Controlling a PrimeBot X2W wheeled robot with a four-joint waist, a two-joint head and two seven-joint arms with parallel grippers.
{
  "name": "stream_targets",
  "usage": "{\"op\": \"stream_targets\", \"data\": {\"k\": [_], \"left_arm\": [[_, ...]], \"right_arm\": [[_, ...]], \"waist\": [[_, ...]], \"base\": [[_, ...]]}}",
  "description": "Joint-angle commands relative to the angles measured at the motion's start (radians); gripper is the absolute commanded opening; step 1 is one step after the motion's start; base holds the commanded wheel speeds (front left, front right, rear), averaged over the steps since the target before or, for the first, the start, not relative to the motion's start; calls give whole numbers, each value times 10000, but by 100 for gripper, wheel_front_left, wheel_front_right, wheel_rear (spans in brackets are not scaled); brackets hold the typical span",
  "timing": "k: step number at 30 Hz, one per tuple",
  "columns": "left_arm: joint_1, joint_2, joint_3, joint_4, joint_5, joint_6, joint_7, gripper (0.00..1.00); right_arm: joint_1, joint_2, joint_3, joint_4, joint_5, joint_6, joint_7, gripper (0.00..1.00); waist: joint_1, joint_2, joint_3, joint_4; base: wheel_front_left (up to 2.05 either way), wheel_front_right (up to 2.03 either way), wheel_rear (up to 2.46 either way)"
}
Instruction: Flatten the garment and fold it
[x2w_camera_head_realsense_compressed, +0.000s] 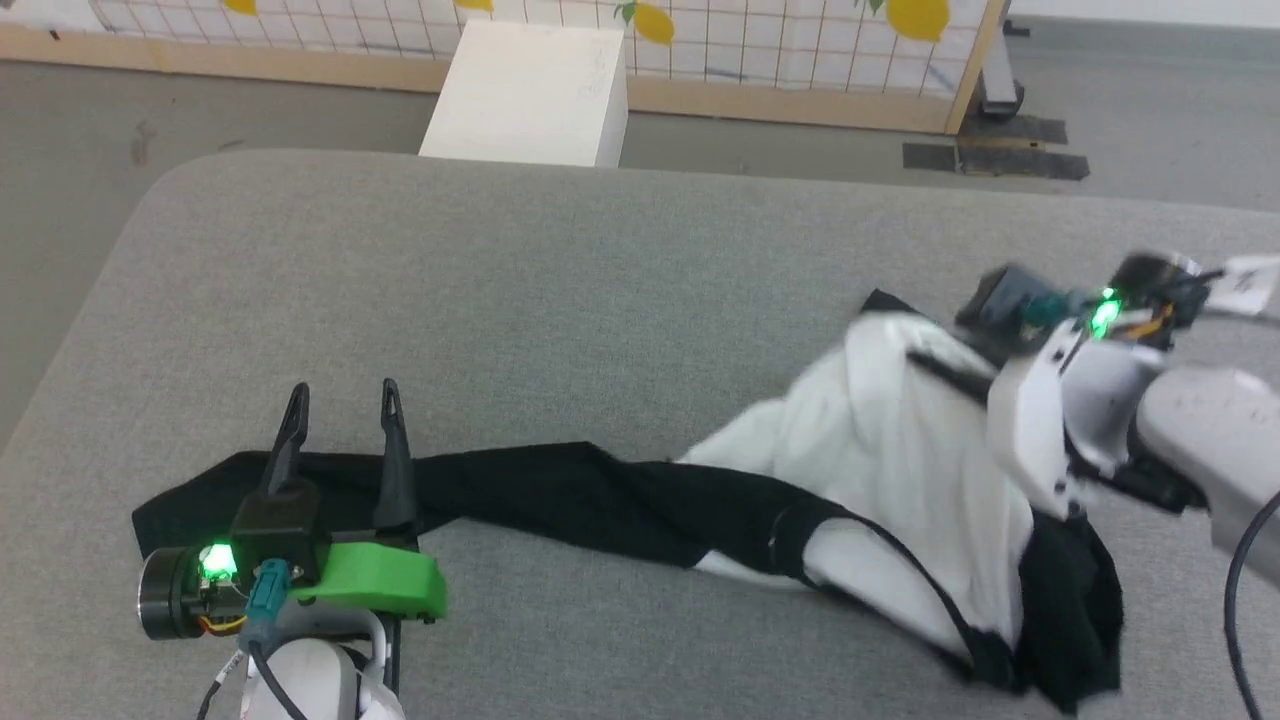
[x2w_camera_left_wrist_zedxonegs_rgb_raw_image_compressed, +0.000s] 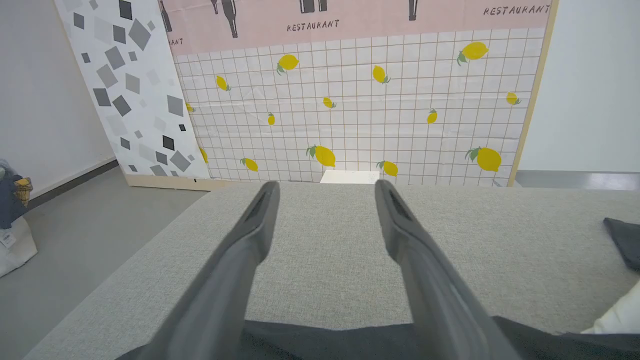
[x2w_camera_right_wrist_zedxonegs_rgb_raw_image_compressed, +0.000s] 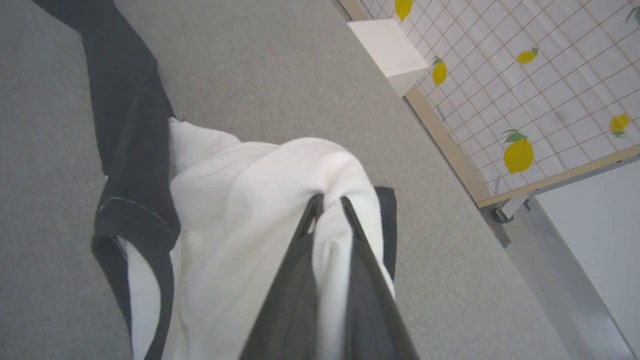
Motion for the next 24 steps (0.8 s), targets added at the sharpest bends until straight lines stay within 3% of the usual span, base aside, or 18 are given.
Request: {"op": "stream_targets", "data": {"k": [1, 4, 8, 12, 19, 24], "left_arm": [[63, 48, -4, -46, 31, 9, -36, 100], [-14, 30, -58, -130, 6, 2, -36, 100], [-214, -25, -232, -315, -26, 96, -36, 100], [-642, -83, -474, -377, -187, 148, -36, 100], [-1283, -136, -987, -367, -482, 341, -36, 100], [-1364, -141, -1067, -365, -599, 524, -36, 100]], "right_arm": [[-336, 12, -202, -131, 76, -15, -312, 0], [-775, 125, -445, -171, 16, -15, -596, 0], [-1240, 768, -521, 425, -57, -15, -583, 0], [-1691, 1578, -365, 1857, -318, -15, -453, 0], [-1732, 2693, -61, 5441, -803, -15, 108, 0], [-1208, 2963, 47, 6179, -329, -15, 472, 0]], "waist": [[0, 0, -30, 52], [0, 0, 142, 257], [0, 0, 617, 642], [0, 0, 1303, 1167], [0, 0, 2152, 1934], [0, 0, 2273, 1925]], "base": [[0, 0, 0], [0, 0, 0], [0, 0, 0], [0, 0, 0], [0, 0, 0], [0, 0, 0]]}}
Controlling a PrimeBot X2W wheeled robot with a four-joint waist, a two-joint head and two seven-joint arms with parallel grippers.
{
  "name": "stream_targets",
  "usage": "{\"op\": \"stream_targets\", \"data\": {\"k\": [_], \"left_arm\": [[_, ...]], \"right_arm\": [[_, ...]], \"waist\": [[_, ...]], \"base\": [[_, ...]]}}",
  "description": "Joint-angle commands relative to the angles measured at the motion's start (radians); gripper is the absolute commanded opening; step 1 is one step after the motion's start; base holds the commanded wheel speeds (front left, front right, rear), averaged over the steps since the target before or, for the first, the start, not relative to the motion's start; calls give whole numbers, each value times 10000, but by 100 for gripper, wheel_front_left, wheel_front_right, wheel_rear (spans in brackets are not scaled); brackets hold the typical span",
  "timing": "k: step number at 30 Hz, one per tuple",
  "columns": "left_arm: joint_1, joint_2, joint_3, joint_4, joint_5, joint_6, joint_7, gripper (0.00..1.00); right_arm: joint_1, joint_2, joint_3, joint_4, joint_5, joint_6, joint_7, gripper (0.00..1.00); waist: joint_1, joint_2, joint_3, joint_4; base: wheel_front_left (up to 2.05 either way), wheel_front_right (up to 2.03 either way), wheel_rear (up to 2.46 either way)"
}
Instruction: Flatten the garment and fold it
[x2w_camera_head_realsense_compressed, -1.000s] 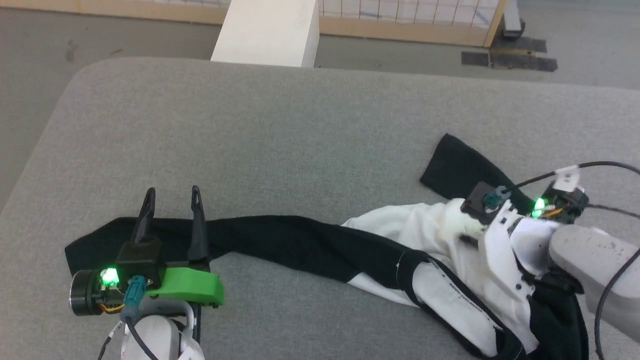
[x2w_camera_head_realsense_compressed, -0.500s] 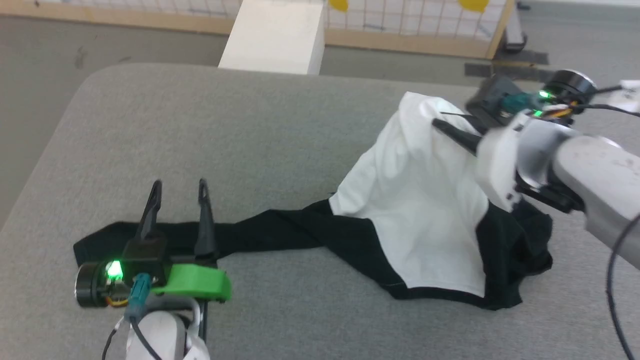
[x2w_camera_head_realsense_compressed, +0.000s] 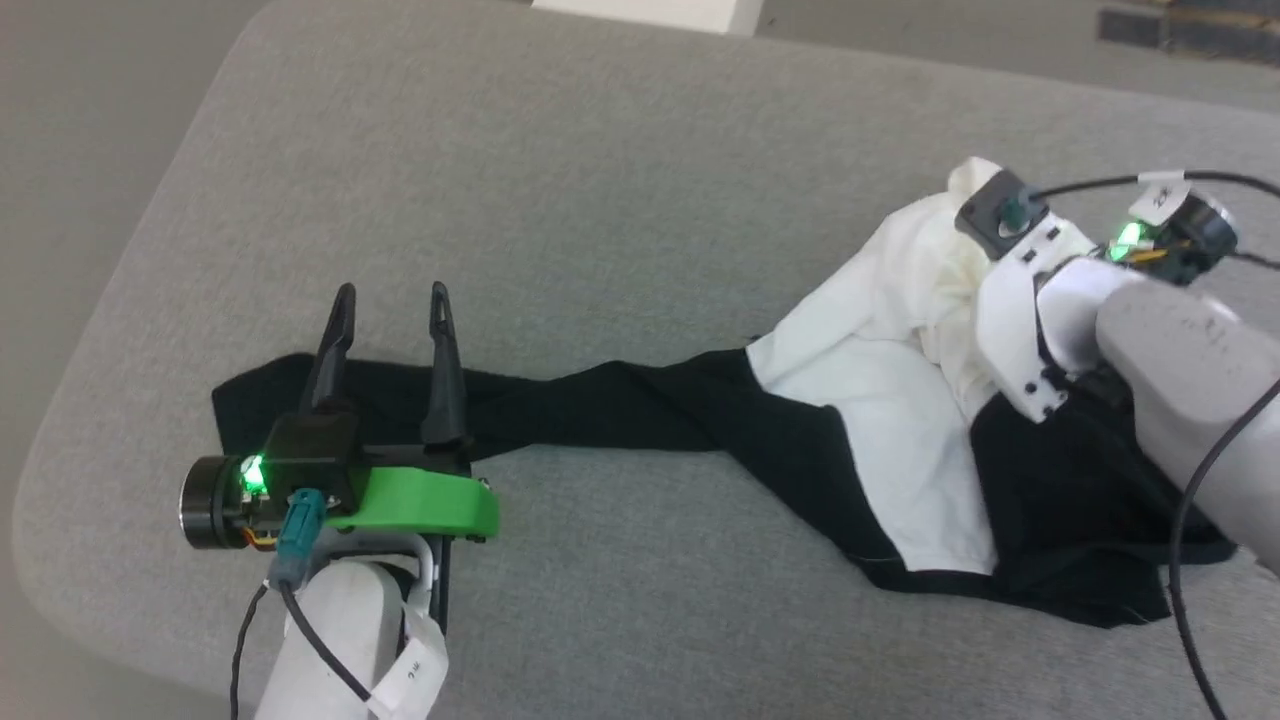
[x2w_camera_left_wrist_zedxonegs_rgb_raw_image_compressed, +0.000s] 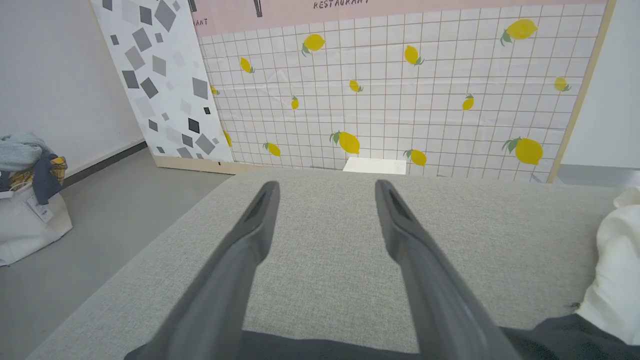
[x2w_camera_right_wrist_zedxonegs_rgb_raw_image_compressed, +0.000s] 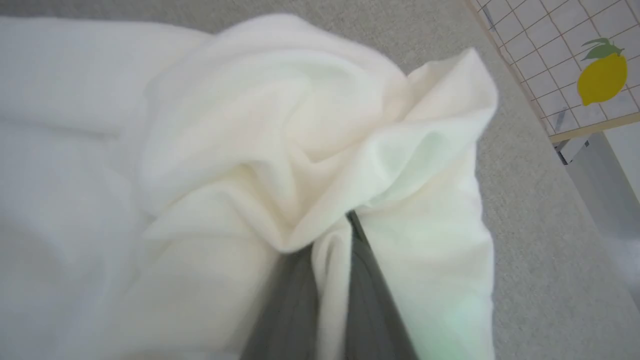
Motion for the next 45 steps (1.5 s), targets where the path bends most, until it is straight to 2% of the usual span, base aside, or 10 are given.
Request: {"op": "stream_targets", "data": {"k": [1, 4, 11, 17, 23, 26, 31, 42, 44, 45], "left_arm": [[-115, -52, 19, 14, 2, 98, -36, 100], [-24, -52, 84, 117, 97, 88, -36, 100], [467, 39, 429, 269, 346, -11, -36, 100], [984, 124, 692, 169, 435, -9, -36, 100], [1201, 115, 768, 56, 461, -81, -36, 100], [1182, 85, 734, -37, 464, -111, -36, 100], [966, 48, 689, -88, 435, -123, -36, 100], [541, -15, 565, -43, 377, -51, -36, 100], [590, -18, 625, -28, 390, -18, -36, 100], [626, -18, 652, -17, 400, -22, -36, 100]], "right_arm": [[182, 86, 42, 13, 172, -15, -24, 7], [78, 5, 69, -221, 80, -15, -579, 100], [-432, -685, 88, -1227, -28, -15, -2296, 100], [-807, -2128, 92, -3109, 810, -15, -2404, 100], [-640, -4075, 94, -5321, 2481, -15, -507, 100], [22, -5193, 95, -6498, 3214, -15, 1681, 100], [944, -5151, 95, -6213, 3356, -15, 2608, 100], [3028, -3256, 95, -4224, 3930, -15, 2168, 100], [2965, -3222, 41, -4114, 3881, -15, 1612, 0], [2906, -3247, 33, -4100, 3830, -15, 1373, 0]], "waist": [[-1, 0, 287, 195], [-1, 0, 78, -44], [-1, 0, -933, -778], [-1, 0, -1519, -1286], [-1, 0, -1623, -1494], [-1, 0, -1432, -1473], [-1, 0, -1006, -1361], [-1, 0, -443, -1185], [-1, 0, -505, -1296], [-1, 0, -565, -1361]], "base": [[0, 0, 0], [0, 0, 0], [0, 0, 0], [0, 0, 0], [0, 0, 0], [0, 0, 0], [0, 0, 0], [0, 0, 0], [0, 0, 0], [0, 0, 0]]}}
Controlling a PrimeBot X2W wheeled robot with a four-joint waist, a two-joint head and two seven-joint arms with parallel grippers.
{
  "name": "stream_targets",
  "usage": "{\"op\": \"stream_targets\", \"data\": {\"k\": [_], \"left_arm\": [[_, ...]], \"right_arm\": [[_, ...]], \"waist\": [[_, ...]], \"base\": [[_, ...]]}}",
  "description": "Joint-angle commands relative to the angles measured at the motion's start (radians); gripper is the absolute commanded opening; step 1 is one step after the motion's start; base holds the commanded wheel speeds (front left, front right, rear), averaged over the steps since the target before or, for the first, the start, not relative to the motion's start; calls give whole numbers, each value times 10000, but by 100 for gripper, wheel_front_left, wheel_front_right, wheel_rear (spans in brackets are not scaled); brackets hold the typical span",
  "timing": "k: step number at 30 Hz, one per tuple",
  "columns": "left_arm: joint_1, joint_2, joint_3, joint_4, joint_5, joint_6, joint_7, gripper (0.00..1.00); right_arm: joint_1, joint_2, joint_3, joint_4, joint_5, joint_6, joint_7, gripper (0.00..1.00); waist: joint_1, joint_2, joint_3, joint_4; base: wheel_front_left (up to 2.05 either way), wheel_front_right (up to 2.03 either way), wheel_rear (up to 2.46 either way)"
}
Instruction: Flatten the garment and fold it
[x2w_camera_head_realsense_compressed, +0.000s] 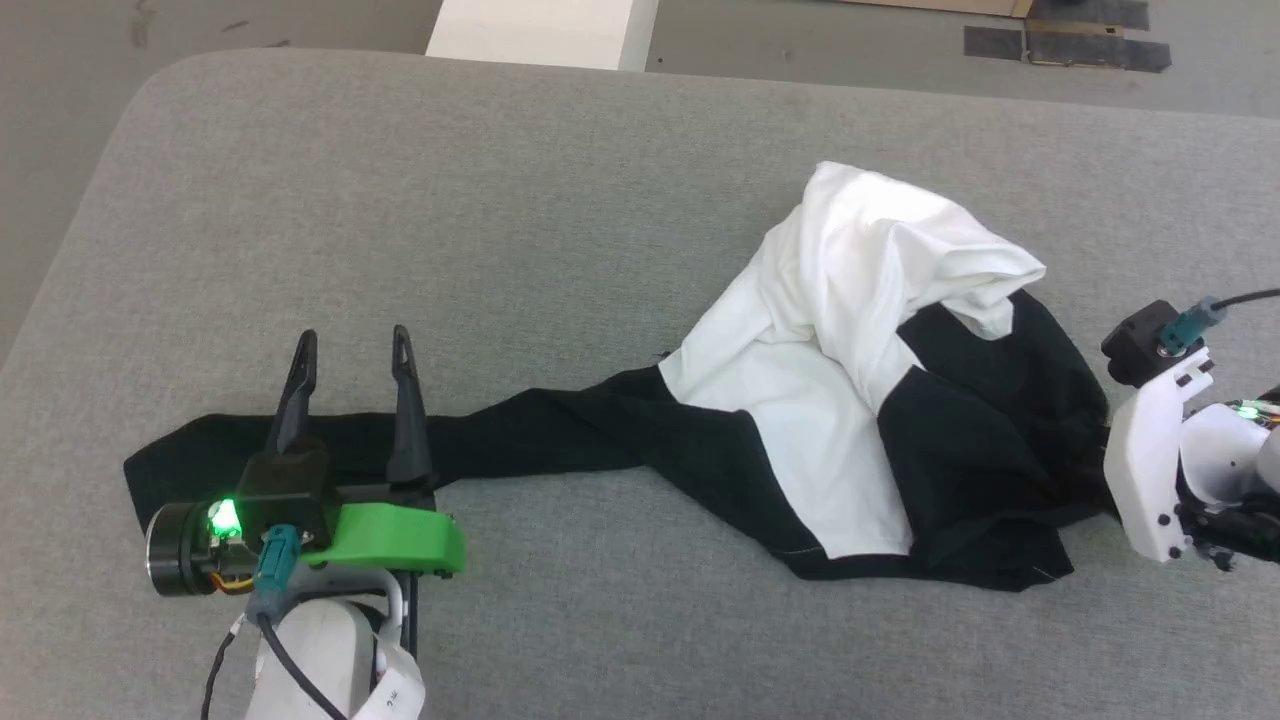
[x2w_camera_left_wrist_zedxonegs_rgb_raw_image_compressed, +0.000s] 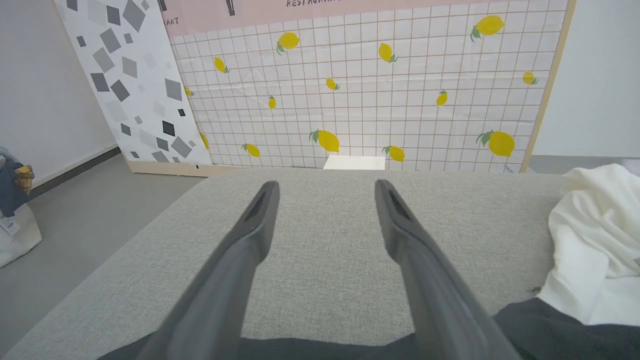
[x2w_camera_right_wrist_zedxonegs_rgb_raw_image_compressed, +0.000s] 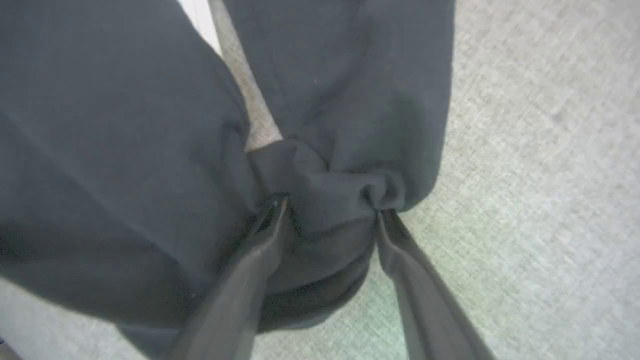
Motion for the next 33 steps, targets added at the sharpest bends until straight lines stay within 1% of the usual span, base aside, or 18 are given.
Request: {"op": "stream_targets", "data": {"k": [1, 3, 6, 8, 12, 14, 16, 19, 22, 26, 29, 30, 31, 33], "left_arm": [[17, -35, 36, 24, -4, 34, -36, 100], [96, -13, 92, 62, 30, 17, -36, 100], [239, -5, 137, 87, 71, -6, -36, 100], [316, -2, 155, 94, 87, -29, -36, 100], [358, -8, 122, 70, 108, -65, -36, 100], [343, -10, 119, 49, 102, -93, -36, 100], [303, -13, 90, 14, 106, -134, -36, 100], [211, -17, 49, -9, 114, -183, -36, 100], [102, -23, -11, -20, 133, -202, -36, 100], [-33, -25, -52, 45, 154, -259, -36, 100], [-35, -18, -21, 87, 169, -257, -36, 100], [6, -1, 15, 103, 176, -237, -36, 100], [37, 19, 43, 127, 182, -226, -36, 100], [101, 112, 89, 202, 193, -265, -36, 100]], "right_arm": [[335, 253, 170, 51, -154, -13, -328, 0], [102, -10, -22, -69, -210, -13, -1040, 0], [-242, -690, -390, -422, -285, -13, -2051, 0], [-297, -1197, -676, -700, -48, -13, -2448, 0], [-128, -2274, -1071, -916, 400, -13, -2648, 0], [88, -2562, -1103, -795, 507, -13, -2593, 0], [376, -2707, -1108, -415, 569, -13, -2471, 0], [740, -2505, -1157, 665, 542, -13, -2483, 0], [1173, -2003, -1243, 2106, 754, -13, -2411, 0], [1576, -1323, -1256, 3925, 709, -13, -2495, 0], [1710, -811, -1340, 4688, 712, -13, -2861, 0], [1674, -642, -1411, 4850, 718, -13, -3106, 44], [1594, -537, -1455, 4967, 661, -13, -3367, 100], [1354, -359, -1469, 5171, 383, -13, -3999, 100]], "waist": [[0, -1, -185, -196], [0, -1, -353, -346], [0, -1, -637, -566], [0, -1, -782, -680], [0, -1, -874, -771], [0, -1, -842, -781], [0, -1, -727, -757], [0, -1, -511, -662], [0, -1, -261, -515], [0, -1, -72, -362], [0, -1, -128, -354], [0, -1, -206, -405], [0, -1, -291, -460], [0, -1, -544, -610]], "base": [[0, 0, 0], [0, 0, 0], [0, 0, 0], [0, 0, 0], [0, 0, 0], [0, 0, 0], [0, 0, 0], [0, 0, 0], [0, 0, 0], [0, 0, 0], [0, 0, 0], [0, 0, 0], [0, 0, 0], [0, 0, 0]]}}
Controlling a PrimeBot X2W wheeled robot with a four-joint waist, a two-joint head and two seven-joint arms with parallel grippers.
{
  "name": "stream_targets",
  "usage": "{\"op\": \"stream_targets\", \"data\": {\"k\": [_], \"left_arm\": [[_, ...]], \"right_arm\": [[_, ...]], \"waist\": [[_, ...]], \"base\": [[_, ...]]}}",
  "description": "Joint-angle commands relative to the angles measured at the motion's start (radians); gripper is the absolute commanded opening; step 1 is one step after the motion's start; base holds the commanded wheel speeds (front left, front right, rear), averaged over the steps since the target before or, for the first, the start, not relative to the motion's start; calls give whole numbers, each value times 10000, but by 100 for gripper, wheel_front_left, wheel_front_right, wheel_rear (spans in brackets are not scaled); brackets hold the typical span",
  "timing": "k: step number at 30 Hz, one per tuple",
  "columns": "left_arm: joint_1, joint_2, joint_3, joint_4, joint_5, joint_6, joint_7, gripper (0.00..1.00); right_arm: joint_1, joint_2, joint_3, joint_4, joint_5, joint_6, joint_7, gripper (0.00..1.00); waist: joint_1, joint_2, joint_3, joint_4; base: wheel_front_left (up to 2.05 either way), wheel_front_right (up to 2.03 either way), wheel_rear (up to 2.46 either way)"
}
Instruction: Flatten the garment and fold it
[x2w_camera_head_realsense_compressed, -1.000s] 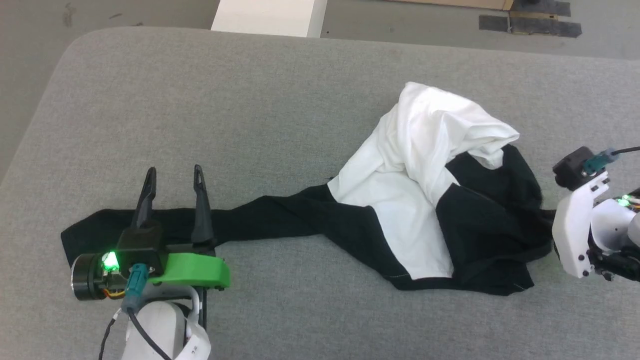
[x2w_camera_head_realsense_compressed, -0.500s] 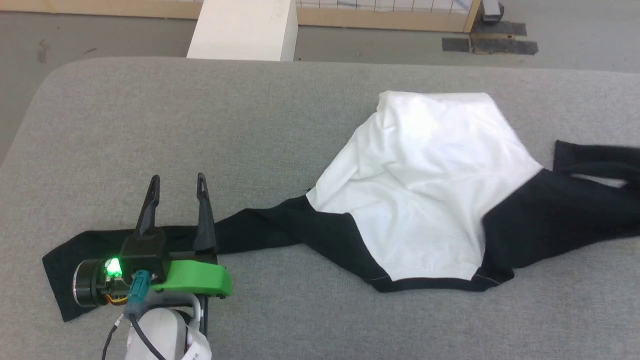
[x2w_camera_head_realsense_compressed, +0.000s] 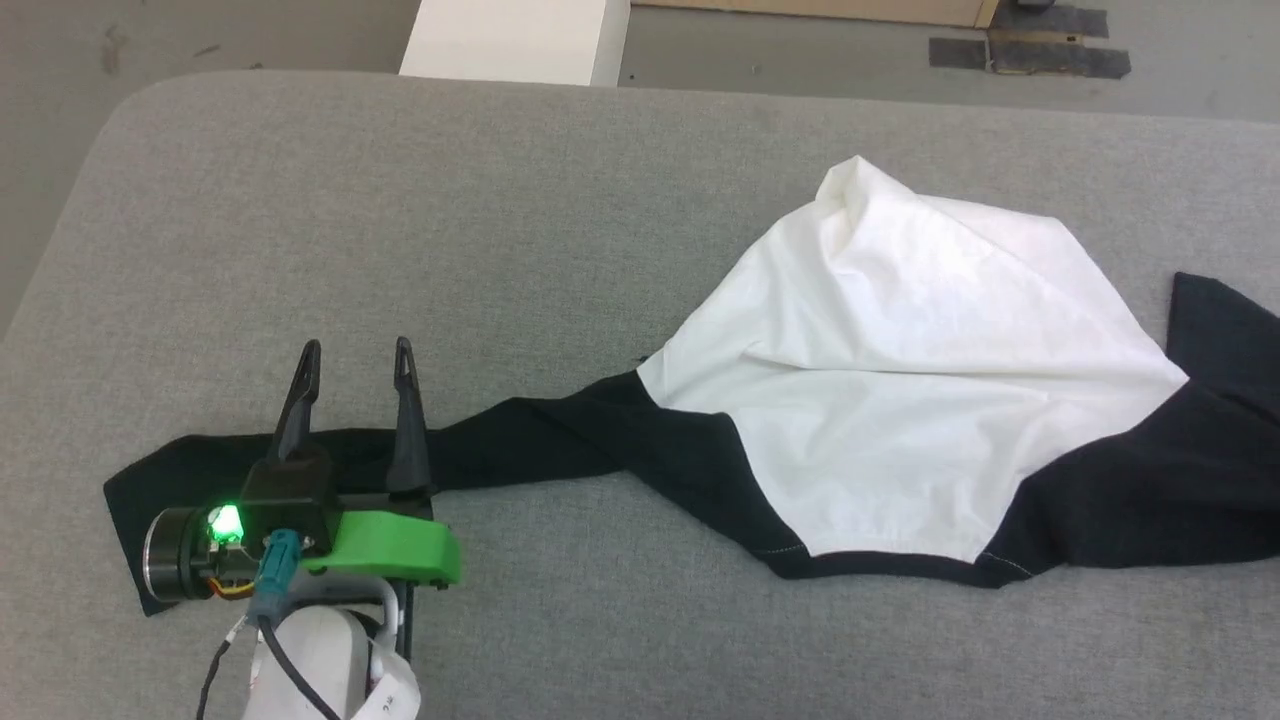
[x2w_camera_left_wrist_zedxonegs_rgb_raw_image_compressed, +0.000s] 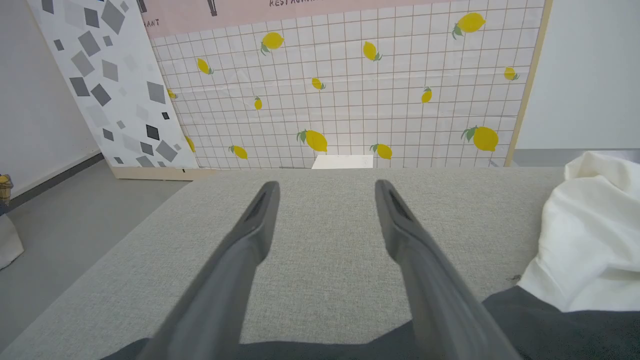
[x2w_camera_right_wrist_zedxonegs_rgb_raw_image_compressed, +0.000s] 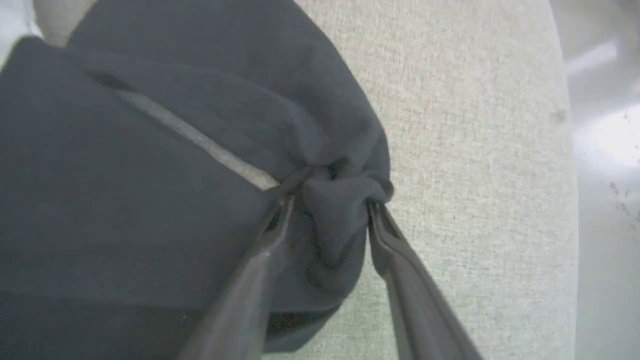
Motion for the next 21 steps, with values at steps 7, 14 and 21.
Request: {"op": "stream_targets", "data": {"k": [7, 14, 21], "left_arm": [[131, 511, 187, 96, 79, -272, -36, 100], [-681, 1108, 52, 819, -92, -1117, -36, 100], [-1996, 1672, -670, 1576, -468, -1985, 900, 100]], "right_arm": [[-1501, 668, 29, 362, -1564, -13, -2015, 100], [-2239, 1108, -2241, -1162, -3468, -13, -2272, 100], [399, 2122, -6831, -4105, -6491, -13, -2275, 100]], "waist": [[0, -1, -1126, -956], [0, -1, -1355, -1297], [0, -1, -1375, -1431]], "base": [[0, 0, 0], [0, 0, 0], [0, 0, 0]]}}
